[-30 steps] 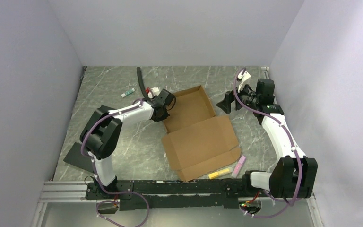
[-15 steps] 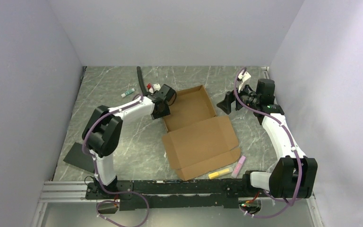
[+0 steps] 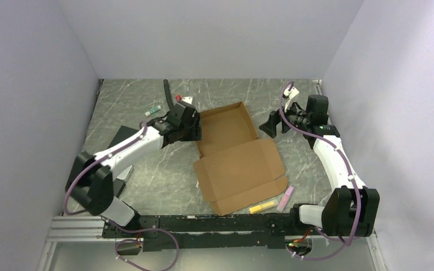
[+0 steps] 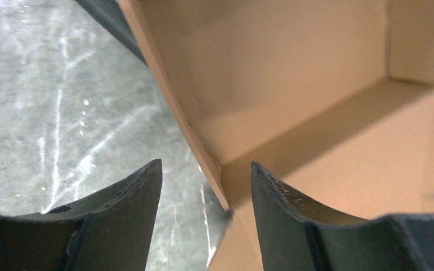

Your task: Fold the paper box

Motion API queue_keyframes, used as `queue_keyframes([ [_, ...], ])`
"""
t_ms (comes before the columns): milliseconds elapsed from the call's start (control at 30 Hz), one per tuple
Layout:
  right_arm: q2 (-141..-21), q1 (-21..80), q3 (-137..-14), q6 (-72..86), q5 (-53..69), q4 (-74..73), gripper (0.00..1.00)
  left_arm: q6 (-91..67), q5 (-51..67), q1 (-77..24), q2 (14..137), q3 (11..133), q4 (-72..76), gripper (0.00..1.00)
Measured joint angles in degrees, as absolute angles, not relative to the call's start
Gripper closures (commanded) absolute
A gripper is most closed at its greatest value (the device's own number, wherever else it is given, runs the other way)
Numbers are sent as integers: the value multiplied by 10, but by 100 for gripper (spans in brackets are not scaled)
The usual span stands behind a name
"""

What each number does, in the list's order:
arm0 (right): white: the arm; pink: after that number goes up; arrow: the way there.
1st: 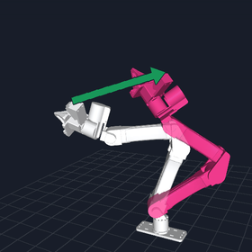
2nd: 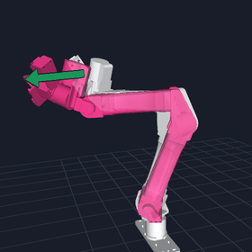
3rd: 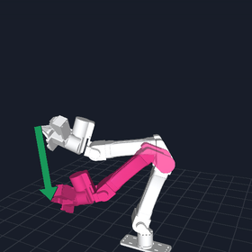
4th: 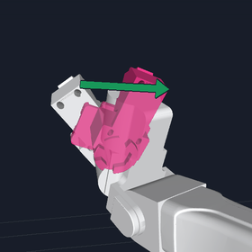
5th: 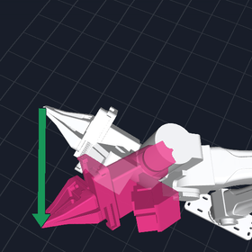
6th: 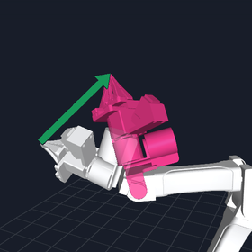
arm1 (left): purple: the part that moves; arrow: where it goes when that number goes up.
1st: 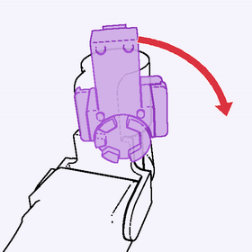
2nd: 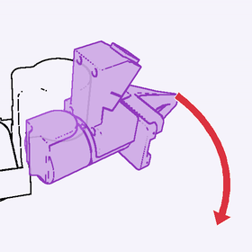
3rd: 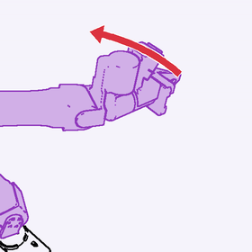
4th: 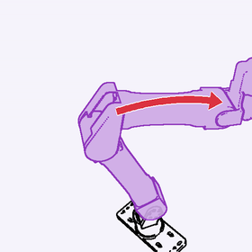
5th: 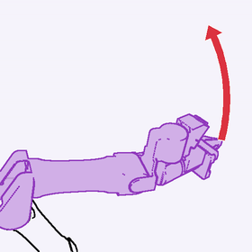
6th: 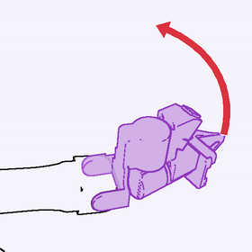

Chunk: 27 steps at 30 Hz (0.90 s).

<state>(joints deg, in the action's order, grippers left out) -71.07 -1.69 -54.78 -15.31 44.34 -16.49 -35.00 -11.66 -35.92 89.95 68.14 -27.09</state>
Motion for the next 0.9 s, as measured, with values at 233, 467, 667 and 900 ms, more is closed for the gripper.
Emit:
queue_keyframes([
  [233, -711, -19, -544, -182, 463, -172, 0, -316, 26, -352, 756, 568, -218, 25],
  [467, -711, -21, -538, -195, 473, -172, 0, -415, 122, -349, 602, 342, -131, 15],
  [667, -711, -21, -536, -196, 481, -172, 0, -509, 148, -349, 571, 228, -34, 19],
  [900, -711, -22, -536, -196, 484, -172, 0, -578, 153, -349, 656, 229, 73, 41],
])
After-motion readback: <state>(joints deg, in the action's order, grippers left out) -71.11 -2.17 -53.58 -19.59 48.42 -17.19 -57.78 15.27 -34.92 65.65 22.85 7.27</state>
